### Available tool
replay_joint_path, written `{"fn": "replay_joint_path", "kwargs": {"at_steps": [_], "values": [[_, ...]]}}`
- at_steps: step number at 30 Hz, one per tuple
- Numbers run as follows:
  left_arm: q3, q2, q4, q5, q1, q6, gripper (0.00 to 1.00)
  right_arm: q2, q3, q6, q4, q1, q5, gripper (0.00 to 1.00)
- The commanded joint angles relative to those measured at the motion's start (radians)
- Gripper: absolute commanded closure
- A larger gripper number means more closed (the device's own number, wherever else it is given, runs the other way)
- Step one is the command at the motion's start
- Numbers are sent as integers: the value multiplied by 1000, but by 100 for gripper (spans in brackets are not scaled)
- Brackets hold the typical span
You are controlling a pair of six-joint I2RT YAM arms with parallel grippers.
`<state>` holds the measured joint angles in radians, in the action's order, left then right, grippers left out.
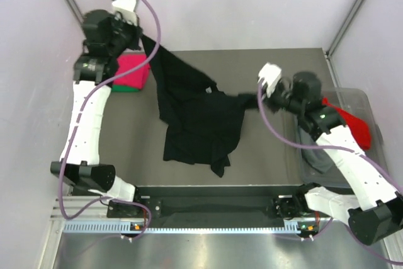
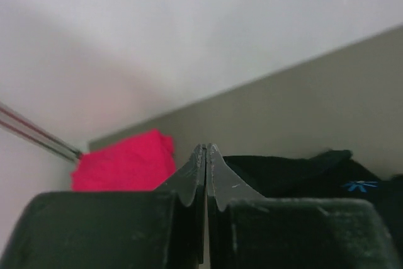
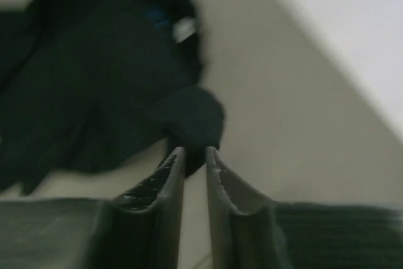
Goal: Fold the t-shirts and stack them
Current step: Flatten the tshirt out
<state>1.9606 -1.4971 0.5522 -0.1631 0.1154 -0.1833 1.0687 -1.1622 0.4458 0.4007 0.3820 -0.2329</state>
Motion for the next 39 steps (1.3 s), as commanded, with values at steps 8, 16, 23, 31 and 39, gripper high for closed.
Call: {"fn": "replay_joint_path", "kwargs": {"at_steps": [8,16,23,31,39], "values": [[-94,-167,-41,-56,181,57,100,39,86,120,112,64,-352,51],[-274,-83,-120,192,202,123,55,387,-82,140,29,90,-289,57],[-581,169,82,-157,246,39,43,648,-261,145,9,74,-221,58],[-762,126,184,-283,467,-2,48,927,-493,83,95,57,-220,55],[-919,112,95,-231,472,116,46,1016,-586,56,113,34,-187,54]]}}
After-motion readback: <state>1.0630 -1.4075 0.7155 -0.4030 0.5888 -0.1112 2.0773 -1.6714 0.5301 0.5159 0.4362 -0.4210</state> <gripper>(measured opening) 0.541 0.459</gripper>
